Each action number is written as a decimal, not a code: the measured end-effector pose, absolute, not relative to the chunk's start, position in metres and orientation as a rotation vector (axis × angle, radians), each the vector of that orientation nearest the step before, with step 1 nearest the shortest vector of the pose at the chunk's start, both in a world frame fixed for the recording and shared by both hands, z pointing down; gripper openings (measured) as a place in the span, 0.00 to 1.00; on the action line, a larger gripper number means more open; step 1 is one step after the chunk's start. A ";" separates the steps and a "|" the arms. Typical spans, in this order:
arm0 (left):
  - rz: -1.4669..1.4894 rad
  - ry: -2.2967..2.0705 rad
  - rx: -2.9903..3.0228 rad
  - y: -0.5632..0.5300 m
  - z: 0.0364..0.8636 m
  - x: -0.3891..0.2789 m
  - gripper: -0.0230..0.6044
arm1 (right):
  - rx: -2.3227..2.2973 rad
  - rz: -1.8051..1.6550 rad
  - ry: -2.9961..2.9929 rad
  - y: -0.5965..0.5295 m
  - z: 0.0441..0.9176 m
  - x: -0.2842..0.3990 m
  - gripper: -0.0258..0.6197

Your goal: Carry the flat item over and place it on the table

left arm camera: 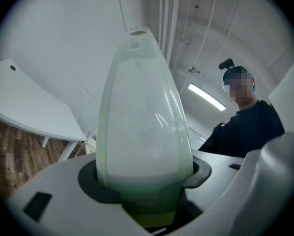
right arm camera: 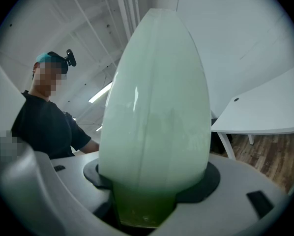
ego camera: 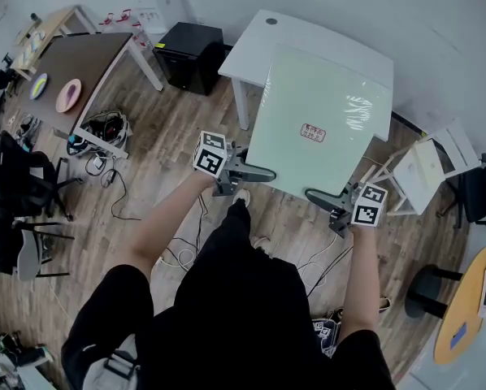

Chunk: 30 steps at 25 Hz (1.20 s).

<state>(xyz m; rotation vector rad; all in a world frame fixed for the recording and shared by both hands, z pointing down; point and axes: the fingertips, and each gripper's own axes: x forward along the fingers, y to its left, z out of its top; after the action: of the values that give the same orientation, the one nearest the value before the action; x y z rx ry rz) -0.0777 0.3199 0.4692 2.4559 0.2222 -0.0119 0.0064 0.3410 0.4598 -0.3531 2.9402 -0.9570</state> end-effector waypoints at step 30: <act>0.004 0.396 2.387 0.103 0.466 -0.104 0.50 | -0.604 -1.022 2.829 0.131 0.452 -0.021 0.52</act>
<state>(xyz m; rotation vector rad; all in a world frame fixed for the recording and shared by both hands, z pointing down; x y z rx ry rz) -0.1040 0.1030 0.4656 2.3872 0.3957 0.0044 -0.0215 0.1313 0.4522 -0.6039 2.8287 -1.0216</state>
